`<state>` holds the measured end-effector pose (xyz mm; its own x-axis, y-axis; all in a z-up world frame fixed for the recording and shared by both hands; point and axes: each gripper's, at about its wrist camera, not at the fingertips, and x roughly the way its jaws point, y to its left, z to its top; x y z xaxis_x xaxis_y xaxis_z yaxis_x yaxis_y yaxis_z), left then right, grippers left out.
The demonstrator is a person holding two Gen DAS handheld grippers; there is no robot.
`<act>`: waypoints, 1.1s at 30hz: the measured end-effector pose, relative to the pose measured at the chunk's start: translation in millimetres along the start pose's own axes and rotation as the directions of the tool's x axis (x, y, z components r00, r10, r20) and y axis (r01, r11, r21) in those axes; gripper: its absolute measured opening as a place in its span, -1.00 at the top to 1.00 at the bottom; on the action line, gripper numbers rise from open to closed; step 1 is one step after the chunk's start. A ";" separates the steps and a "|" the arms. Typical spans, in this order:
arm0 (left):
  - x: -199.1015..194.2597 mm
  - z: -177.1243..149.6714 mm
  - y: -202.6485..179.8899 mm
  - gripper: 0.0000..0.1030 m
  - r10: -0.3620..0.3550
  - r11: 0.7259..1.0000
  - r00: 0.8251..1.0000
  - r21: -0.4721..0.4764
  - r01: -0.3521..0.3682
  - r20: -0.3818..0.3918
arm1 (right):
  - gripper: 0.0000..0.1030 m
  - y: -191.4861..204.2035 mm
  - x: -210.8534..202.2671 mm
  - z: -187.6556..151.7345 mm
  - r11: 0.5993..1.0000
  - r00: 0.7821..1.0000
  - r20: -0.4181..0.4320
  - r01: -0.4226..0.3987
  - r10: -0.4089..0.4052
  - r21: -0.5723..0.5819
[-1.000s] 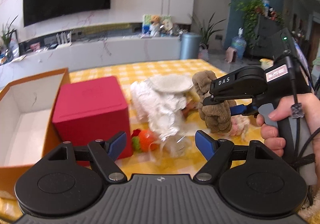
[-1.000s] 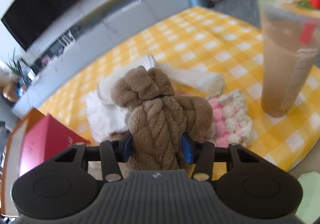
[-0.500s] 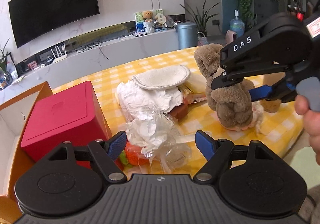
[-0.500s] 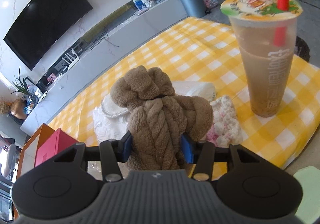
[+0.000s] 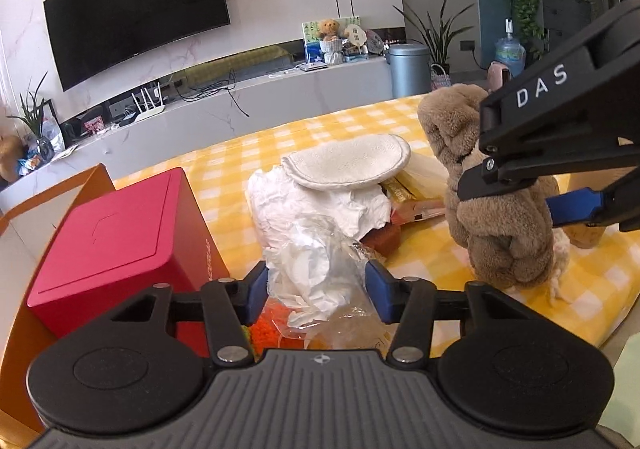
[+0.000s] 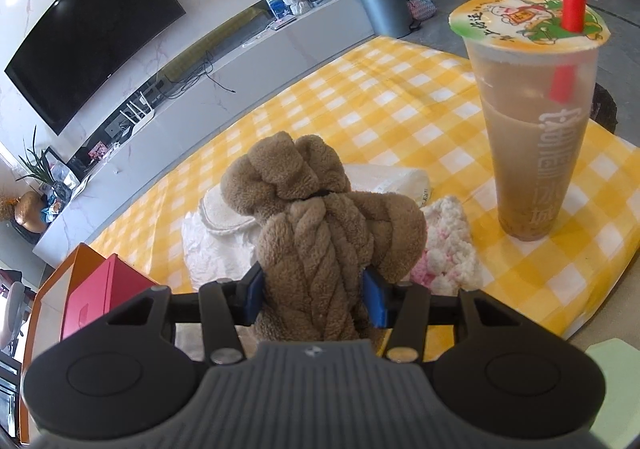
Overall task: Organize soft objects
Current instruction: 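Grasp the crinkled clear plastic bag with the left tool while the right tool lifts the plush, then carry the plastic bag in the left tool while the right tool carries the plush to the box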
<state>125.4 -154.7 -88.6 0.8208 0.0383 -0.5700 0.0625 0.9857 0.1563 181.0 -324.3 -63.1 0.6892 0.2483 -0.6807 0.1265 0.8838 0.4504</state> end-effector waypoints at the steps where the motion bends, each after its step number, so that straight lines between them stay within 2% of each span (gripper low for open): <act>1: -0.4 -0.4 0.1 -0.04 -0.002 1.000 1.000 0.004 0.002 0.000 | 0.03 -0.2 -0.3 -0.2 1.000 1.000 0.000 0.000 0.000 0.000; 3: -1.9 -0.7 1.9 0.04 0.003 1.000 1.000 0.025 -0.004 0.010 | 0.03 0.0 -1.1 -0.4 1.000 1.000 0.001 0.002 -0.002 -0.001; 11: -26.3 8.5 7.8 0.06 -0.045 0.999 0.997 -0.011 0.046 0.055 | 0.03 0.5 -6.4 0.0 1.000 1.000 0.019 0.002 -0.002 -0.005; 19: -59.6 27.5 22.5 0.06 -0.107 0.993 0.983 -0.043 0.114 0.148 | 0.03 -1.8 -10.5 0.6 1.000 0.999 0.037 0.018 -0.018 -0.002; 24: -74.8 42.6 33.3 0.06 -0.131 0.986 0.976 -0.078 0.146 0.173 | 0.03 0.0 -13.0 0.5 0.998 0.997 0.056 0.061 -0.060 -0.021; 30: -100.4 62.2 61.7 0.06 -0.106 0.985 0.974 -0.113 0.130 0.200 | 0.03 5.1 -32.6 0.6 0.999 0.995 0.097 0.025 -0.021 -0.042; 33: -120.7 68.2 82.1 0.06 -0.074 0.985 0.970 -0.132 0.107 0.231 | 0.03 16.7 -54.6 -2.4 0.996 0.988 0.155 0.015 -0.001 -0.084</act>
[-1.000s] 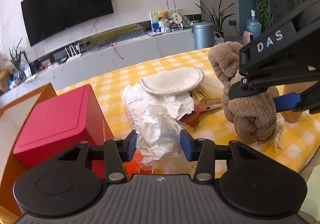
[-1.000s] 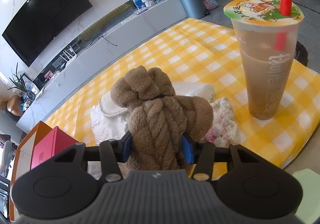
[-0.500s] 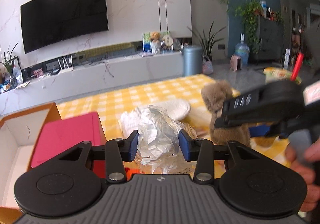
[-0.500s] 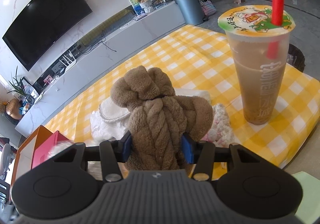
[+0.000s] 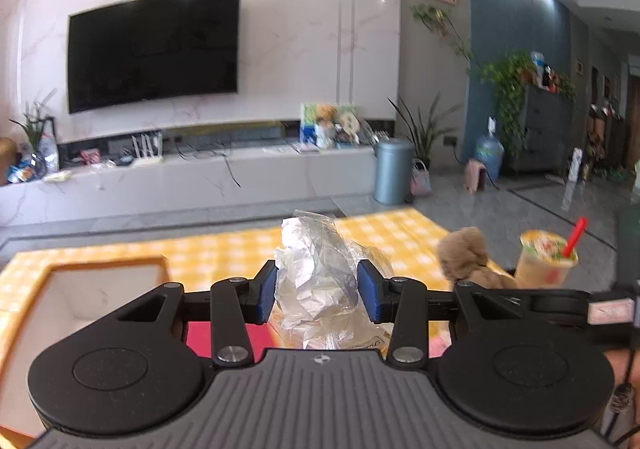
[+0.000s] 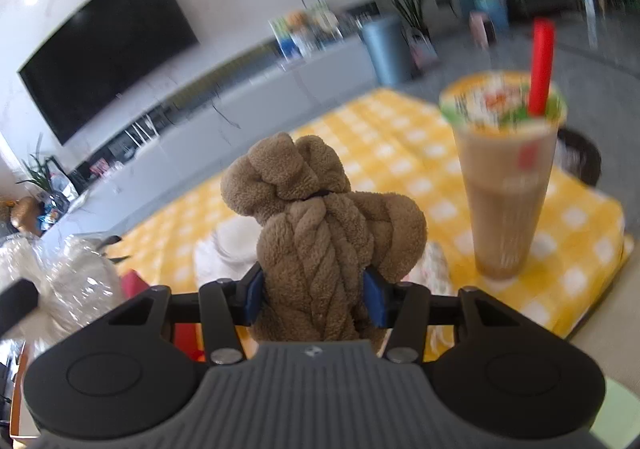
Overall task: Organize soft objects
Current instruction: 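Carry the plastic bag in the left tool while the right tool carries the plush to the box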
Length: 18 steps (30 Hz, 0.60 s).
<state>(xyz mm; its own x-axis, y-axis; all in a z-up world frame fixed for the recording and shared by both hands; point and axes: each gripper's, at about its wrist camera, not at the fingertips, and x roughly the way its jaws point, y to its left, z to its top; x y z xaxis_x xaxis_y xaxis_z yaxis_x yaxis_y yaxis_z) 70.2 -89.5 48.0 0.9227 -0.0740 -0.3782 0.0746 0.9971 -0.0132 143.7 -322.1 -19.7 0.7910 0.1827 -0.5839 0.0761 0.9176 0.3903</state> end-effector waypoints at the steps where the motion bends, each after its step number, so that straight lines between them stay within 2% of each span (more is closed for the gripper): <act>1: -7.3 3.5 7.0 0.06 0.017 1.000 1.000 -0.001 -0.017 0.014 | 0.03 4.4 -7.6 0.6 1.000 1.000 0.017 -0.017 0.017 -0.009; 5: -36.9 11.8 36.5 0.06 0.087 0.996 0.994 -0.005 -0.087 0.070 | 0.03 27.8 -34.1 1.3 0.994 0.992 0.073 -0.097 0.101 -0.055; 9: -60.7 11.2 72.3 0.06 0.160 0.986 0.981 -0.055 -0.155 0.107 | 0.03 57.7 -53.9 -2.9 0.976 0.974 0.099 -0.195 0.204 -0.093; 13: -70.0 9.6 105.8 0.05 0.203 0.976 0.976 -0.093 -0.196 0.074 | 0.03 94.9 -66.1 -11.4 0.947 0.947 0.091 -0.294 0.306 -0.128; 15: -72.8 8.0 123.9 0.05 0.211 0.972 0.973 -0.124 -0.198 0.093 | 0.03 114.8 -69.4 -16.9 0.921 0.924 0.085 -0.356 0.372 -0.155; 18: -65.8 3.9 150.1 0.05 0.227 0.958 0.970 -0.199 -0.207 0.083 | 0.03 140.8 -65.8 -23.6 0.885 0.892 0.043 -0.440 0.451 -0.150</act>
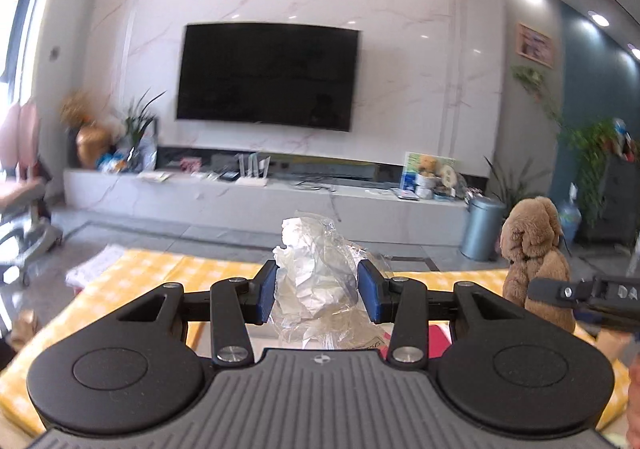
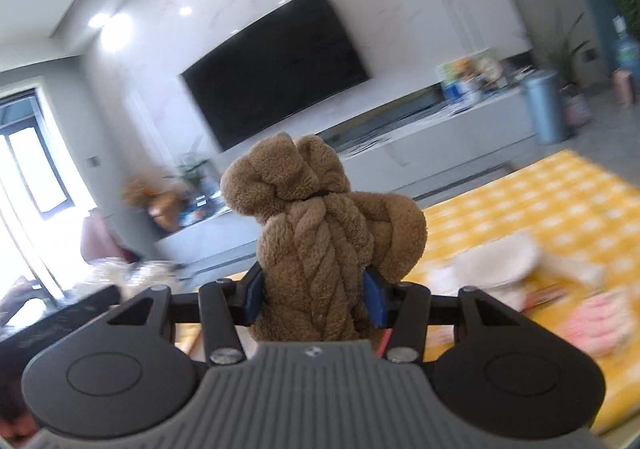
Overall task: Organize soft objects
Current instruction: 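Carry the plastic bag in the left tool while the right tool carries the plush to the box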
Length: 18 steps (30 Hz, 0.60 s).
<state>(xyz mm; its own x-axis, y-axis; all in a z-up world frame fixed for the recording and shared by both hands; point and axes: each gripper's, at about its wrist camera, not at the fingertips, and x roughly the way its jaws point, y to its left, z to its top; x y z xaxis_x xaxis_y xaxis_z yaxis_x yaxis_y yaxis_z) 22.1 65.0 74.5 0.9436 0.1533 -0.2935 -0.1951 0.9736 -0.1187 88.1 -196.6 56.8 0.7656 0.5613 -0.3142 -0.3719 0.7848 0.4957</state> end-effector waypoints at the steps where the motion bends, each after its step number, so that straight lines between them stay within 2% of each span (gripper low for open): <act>1: 5.7 -1.2 7.8 0.05 -0.003 1.000 1.000 -0.021 0.003 -0.004 | 0.03 6.2 6.9 -2.7 1.000 1.000 -0.013 -0.019 0.019 0.005; 4: 24.6 -10.7 33.2 0.05 -0.018 0.998 1.000 -0.067 0.017 -0.025 | 0.03 24.7 30.7 -13.9 0.999 0.999 -0.036 -0.035 0.034 -0.018; 7: 47.5 -26.5 53.1 0.06 0.003 0.995 0.995 -0.098 -0.012 -0.098 | 0.03 37.3 62.7 -25.5 0.998 0.995 -0.078 -0.059 0.058 -0.014; 11: 64.1 -43.1 68.4 0.06 0.016 0.994 0.979 -0.106 -0.038 -0.202 | 0.03 52.5 101.1 -37.9 0.995 0.984 -0.149 -0.099 0.100 0.015; 14: 69.0 -54.1 70.4 0.05 0.055 0.997 0.951 -0.034 -0.068 -0.305 | 0.03 67.7 115.2 -50.9 0.994 0.979 -0.179 -0.105 0.102 -0.007; 18: 64.3 -63.1 68.8 0.06 0.097 0.995 0.930 0.068 -0.077 -0.355 | 0.03 76.1 128.6 -71.7 0.993 0.966 -0.232 -0.117 0.111 -0.014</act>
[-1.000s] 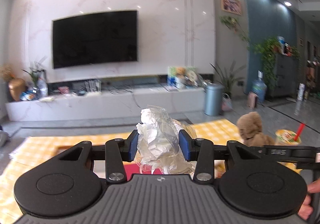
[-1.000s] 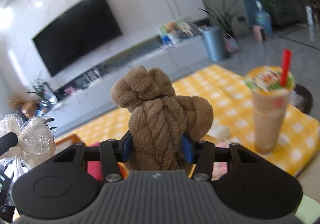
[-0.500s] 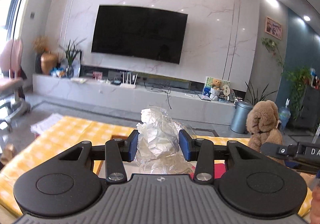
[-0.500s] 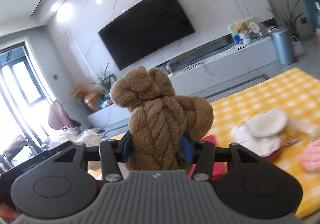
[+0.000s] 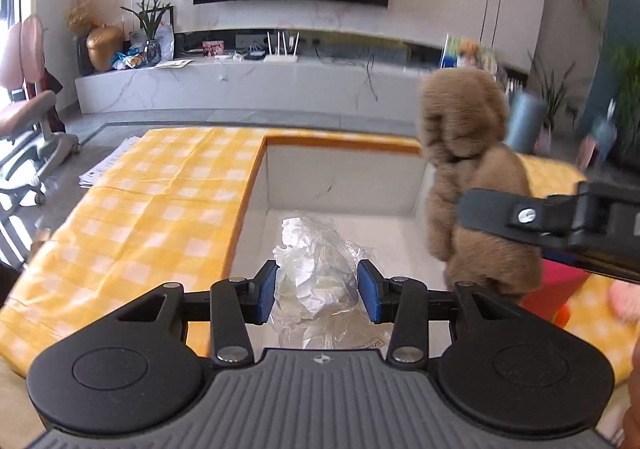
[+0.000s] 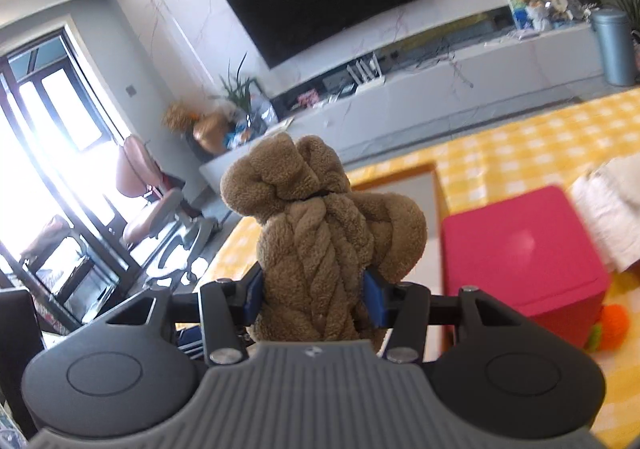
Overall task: Organize soft objects
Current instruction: 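Carry the plastic bag in the left tool while the right tool carries the plush to the box, then open the left tool over the box while the right tool lowers and releases the plush inside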
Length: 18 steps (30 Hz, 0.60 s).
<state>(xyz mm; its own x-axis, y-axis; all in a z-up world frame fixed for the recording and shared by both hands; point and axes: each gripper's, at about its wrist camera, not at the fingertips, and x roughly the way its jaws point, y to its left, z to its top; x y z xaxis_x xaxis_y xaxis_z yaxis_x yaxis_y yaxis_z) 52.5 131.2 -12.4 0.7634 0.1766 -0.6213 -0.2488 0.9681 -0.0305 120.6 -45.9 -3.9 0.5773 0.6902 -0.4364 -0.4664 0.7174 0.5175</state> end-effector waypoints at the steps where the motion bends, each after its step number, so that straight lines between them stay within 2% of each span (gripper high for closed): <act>1: -3.3 -1.7 0.3 0.06 0.015 1.000 1.000 0.015 -0.015 -0.007 | 0.03 1.4 3.8 -3.5 1.000 1.000 -0.014 -0.003 0.003 -0.002; 4: -10.7 -3.9 -1.8 0.06 0.059 0.997 0.998 0.054 -0.059 0.001 | 0.03 10.8 10.4 -15.9 0.999 0.999 -0.039 0.000 -0.002 -0.054; 7: -12.1 -3.5 -4.0 0.02 0.092 0.993 0.996 0.077 -0.091 -0.011 | 0.03 16.9 16.4 -23.3 0.994 0.998 -0.055 0.035 -0.041 -0.102; 9: -11.6 -4.0 -7.6 -0.10 0.140 0.984 0.990 0.114 -0.138 -0.010 | 0.03 14.8 21.3 -25.1 0.993 0.995 -0.069 0.062 -0.069 -0.101; 11: -15.3 -5.9 -14.1 -0.13 0.166 0.973 0.986 0.161 -0.166 0.012 | 0.03 12.6 21.0 -28.6 0.994 0.995 -0.078 0.062 -0.069 -0.092; 13: -18.4 -5.4 -18.2 -0.31 0.165 0.969 0.986 0.182 -0.167 0.028 | 0.03 11.5 18.6 -29.9 0.993 0.994 -0.078 0.063 -0.071 -0.096; 15: -21.5 -3.6 -18.1 -0.61 0.164 0.968 0.985 0.185 -0.171 0.052 | 0.03 9.8 17.6 -30.1 0.993 0.994 -0.067 0.078 -0.085 -0.092; 16: -23.9 -2.9 -18.1 -0.69 0.158 0.968 0.985 0.186 -0.168 0.066 | 0.03 8.2 17.2 -29.3 0.993 0.994 -0.062 0.080 -0.086 -0.084; 17: -27.1 -2.8 -17.3 -0.79 0.140 0.969 0.986 0.193 -0.155 0.085 | 0.03 5.8 17.0 -28.1 0.995 0.995 -0.061 0.077 -0.081 -0.070; 18: -31.5 -2.9 -16.2 -0.82 0.110 0.970 0.988 0.204 -0.129 0.105 | 0.03 4.1 15.8 -27.6 0.996 0.996 -0.063 0.066 -0.070 -0.055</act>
<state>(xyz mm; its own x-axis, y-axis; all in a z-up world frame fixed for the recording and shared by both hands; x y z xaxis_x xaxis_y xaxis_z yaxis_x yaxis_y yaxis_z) 30.7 109.4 5.4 0.7898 0.2994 -0.5352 -0.2188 0.9529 0.2102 109.3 -29.5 -29.1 0.5648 0.6431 -0.5172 -0.4630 0.7657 0.4465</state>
